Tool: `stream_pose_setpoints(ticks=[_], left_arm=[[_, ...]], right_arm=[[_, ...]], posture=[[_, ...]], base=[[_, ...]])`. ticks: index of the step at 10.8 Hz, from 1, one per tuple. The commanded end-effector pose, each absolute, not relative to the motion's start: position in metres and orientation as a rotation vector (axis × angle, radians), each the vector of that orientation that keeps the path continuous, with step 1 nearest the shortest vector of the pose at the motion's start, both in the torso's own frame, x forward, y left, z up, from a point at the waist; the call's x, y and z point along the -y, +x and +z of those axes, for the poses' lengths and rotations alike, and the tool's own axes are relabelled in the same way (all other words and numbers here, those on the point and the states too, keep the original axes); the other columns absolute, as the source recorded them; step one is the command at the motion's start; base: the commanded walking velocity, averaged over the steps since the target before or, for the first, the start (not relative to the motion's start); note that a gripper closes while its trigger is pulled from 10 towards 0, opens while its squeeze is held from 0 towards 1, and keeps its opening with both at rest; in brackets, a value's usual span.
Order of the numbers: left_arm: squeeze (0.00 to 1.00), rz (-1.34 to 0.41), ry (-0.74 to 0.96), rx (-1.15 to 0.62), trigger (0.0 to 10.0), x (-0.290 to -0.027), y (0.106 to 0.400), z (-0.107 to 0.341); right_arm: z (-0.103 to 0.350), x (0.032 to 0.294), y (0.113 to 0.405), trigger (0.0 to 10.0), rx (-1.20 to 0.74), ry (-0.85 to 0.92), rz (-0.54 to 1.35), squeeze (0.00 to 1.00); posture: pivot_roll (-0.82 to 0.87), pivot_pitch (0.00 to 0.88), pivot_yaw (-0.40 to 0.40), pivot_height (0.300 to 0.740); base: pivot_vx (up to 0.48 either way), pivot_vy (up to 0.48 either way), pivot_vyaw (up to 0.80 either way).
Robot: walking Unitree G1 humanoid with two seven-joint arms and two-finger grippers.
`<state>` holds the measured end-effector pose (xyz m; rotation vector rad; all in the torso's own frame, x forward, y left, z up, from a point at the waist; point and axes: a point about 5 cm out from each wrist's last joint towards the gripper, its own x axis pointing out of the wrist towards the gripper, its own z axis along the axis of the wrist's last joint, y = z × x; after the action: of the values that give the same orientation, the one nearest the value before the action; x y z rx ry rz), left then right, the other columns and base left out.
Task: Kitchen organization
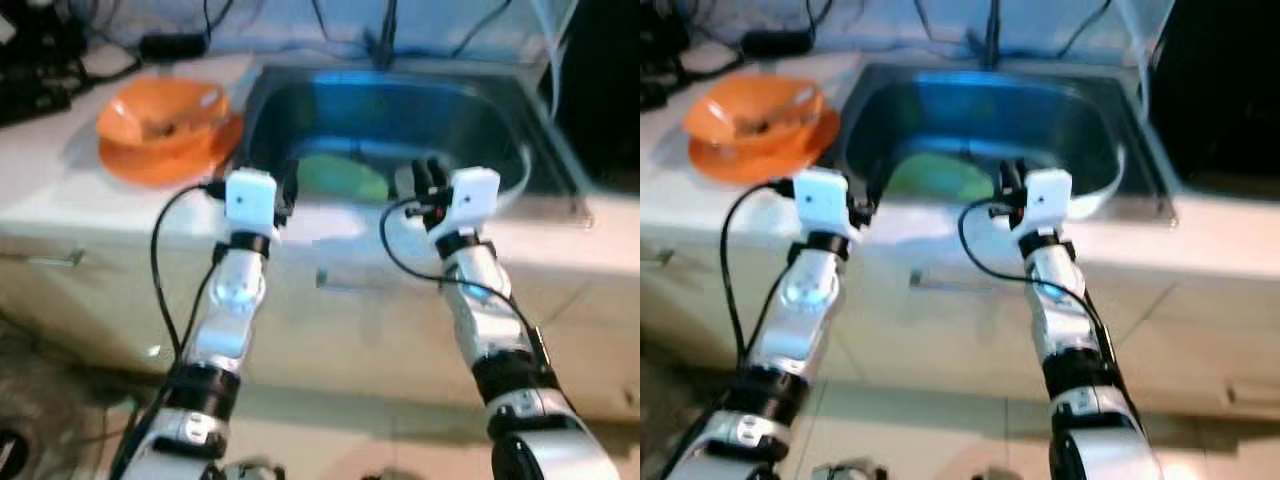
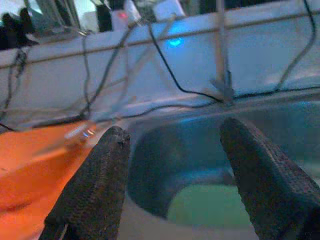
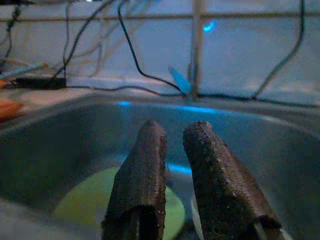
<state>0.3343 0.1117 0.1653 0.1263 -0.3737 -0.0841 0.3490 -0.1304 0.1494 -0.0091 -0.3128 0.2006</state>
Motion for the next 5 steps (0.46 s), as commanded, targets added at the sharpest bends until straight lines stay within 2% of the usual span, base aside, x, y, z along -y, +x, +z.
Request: stream_pose_setpoints(ticks=[1,2,3,5], left_arm=[[0.0,-0.05,0.134,0.364,10.0,-0.1219,0.3345,0.1637],[0.0,-0.05,0.134,0.364,10.0,-0.1219,0.3344,0.1638],[0.0,-0.051,0.134,0.366,10.0,-0.1212,0.3341,0.1641],[0.0,-0.054,0.133,0.368,10.0,-0.1204,0.3338,0.1644]], right_arm=[[0.1532,0.1188,0.3497,10.0,0.326,-0.009,0.235,0.0],[0.1532,0.1188,0.3496,10.0,0.327,-0.016,0.237,0.0],[0.153,0.1188,0.3494,10.0,0.328,-0.022,0.239,0.0],[0.1525,0.12,0.3497,10.0,0.326,-0.004,0.23,0.0]], posture=[[0.1,0.088,0.008,0.74],[0.1,0.088,0.008,0.74],[0.1,0.088,0.009,0.74],[0.1,0.089,0.009,0.74]], base=[[0.375,0.0,0.0],[0.371,0.0,0.0],[0.371,0.0,0.63],[0.373,0.0,0.0]])
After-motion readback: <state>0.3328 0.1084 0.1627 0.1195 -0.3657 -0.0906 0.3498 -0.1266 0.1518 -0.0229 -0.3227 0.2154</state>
